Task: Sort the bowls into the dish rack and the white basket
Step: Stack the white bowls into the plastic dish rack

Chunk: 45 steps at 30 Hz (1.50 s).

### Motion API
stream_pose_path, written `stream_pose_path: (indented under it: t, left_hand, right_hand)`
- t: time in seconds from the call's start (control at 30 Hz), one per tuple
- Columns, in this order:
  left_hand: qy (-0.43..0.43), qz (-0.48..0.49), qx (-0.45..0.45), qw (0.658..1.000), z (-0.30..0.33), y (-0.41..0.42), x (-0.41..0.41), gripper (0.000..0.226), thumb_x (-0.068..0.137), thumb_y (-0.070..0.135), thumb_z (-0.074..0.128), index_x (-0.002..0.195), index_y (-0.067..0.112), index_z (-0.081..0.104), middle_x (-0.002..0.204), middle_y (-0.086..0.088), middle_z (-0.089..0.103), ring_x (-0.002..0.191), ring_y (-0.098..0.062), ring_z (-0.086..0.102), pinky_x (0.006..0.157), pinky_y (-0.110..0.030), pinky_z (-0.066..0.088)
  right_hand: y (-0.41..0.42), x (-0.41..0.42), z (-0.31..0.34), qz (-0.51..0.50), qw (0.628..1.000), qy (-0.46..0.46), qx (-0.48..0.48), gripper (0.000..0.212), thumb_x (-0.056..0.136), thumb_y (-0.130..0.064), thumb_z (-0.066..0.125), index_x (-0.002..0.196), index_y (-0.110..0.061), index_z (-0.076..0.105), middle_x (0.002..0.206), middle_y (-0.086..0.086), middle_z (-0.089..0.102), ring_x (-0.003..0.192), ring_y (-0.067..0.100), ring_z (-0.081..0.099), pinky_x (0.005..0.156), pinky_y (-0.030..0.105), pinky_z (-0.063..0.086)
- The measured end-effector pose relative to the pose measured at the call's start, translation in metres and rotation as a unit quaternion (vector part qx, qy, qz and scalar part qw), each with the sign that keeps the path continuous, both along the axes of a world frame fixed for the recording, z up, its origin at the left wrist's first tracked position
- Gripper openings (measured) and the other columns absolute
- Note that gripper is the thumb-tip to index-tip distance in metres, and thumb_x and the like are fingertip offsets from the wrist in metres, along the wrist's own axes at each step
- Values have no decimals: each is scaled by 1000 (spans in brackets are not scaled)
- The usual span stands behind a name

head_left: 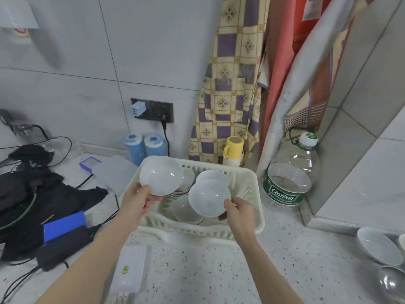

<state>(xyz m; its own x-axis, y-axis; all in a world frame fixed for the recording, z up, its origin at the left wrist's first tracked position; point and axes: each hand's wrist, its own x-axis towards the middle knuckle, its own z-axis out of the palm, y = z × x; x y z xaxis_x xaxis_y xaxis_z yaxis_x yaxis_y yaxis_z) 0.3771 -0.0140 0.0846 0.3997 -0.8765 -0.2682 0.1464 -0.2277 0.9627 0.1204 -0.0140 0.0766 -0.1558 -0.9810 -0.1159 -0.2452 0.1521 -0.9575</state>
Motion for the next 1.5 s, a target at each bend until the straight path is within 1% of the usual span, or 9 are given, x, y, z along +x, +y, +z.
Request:
stream_pose_path:
  t: [0.1, 0.23, 0.37, 0.63, 0.77, 0.93, 1.07, 1.13, 1.5]
  left_hand:
    - [-11, -8, 3, 1000, -6, -9, 12, 28, 87, 2, 42, 111, 5, 57, 70, -24, 71, 43, -13, 28, 35, -17, 25]
    - [-24, -5, 7, 1000, -16, -22, 14, 27, 87, 4, 44, 108, 9, 59, 61, -15, 71, 43, -13, 34, 38, -19, 26]
    - [-25, 11, 2, 1000, -26, -31, 10, 30, 87, 5, 47, 111, 19, 59, 58, -11, 71, 45, -12, 42, 38, -16, 32]
    - [-93, 15, -22, 995, -49, -44, 5, 30, 89, 7, 50, 113, 19, 61, 76, -10, 73, 41, -1, 53, 41, -18, 40]
    - [-106, 15, -29, 994, -52, -45, 5, 26, 87, 7, 50, 109, 19, 61, 66, -2, 74, 42, -2, 58, 38, -14, 39]
    - [-136, 5, -13, 991, -53, -45, 5, 23, 89, 11, 51, 109, 20, 58, 63, 4, 74, 38, -2, 53, 41, -16, 41]
    - [-128, 15, -11, 992, -55, -45, 6, 24, 90, 13, 51, 111, 22, 56, 63, 3, 74, 39, -2, 54, 44, -17, 41]
    - [-123, 20, -18, 992, -56, -45, 6, 25, 90, 13, 51, 112, 22, 56, 64, 4, 74, 39, -2, 54, 41, -13, 40]
    - [-118, 31, -25, 992, -60, -47, 7, 26, 88, 14, 51, 113, 18, 58, 64, 1, 74, 38, -3, 52, 41, -16, 40]
  right_hand:
    - [-10, 18, -11, 14, 998, 61, -1, 20, 87, -15, 51, 71, -18, 62, 51, 1, 65, 53, 14, 64, 56, 30, 45]
    - [-21, 28, -26, 19, 992, 127, -2, 17, 90, -17, 46, 81, -17, 61, 58, -2, 67, 68, 24, 67, 57, 30, 45]
    - [-28, 28, -35, 5, 992, 123, 8, 18, 89, -16, 47, 86, -14, 65, 60, 0, 66, 68, 25, 67, 61, 34, 50]
    - [-32, 26, -45, 40, 992, 122, 12, 18, 90, -19, 46, 92, -25, 63, 64, -17, 69, 69, 15, 69, 62, 33, 49]
    - [-33, 26, -47, 75, 981, 176, 19, 19, 90, -20, 45, 99, -27, 60, 61, -12, 69, 74, 12, 68, 57, 27, 42]
    - [-31, 26, -49, 98, 971, 217, 7, 27, 93, -21, 43, 116, -23, 57, 67, -13, 69, 73, 3, 62, 58, 26, 44]
    - [-32, 26, -50, 126, 965, 230, 12, 44, 94, -23, 40, 136, -35, 42, 73, -12, 72, 60, -10, 56, 53, 24, 37]
    - [-34, 26, -51, 140, 961, 239, 19, 47, 95, -25, 40, 141, -35, 36, 72, -14, 71, 54, -6, 55, 52, 24, 35]
    - [-38, 26, -56, 184, 951, 243, 49, 40, 91, -33, 38, 127, -47, 31, 70, -26, 70, 48, -2, 54, 55, 26, 40]
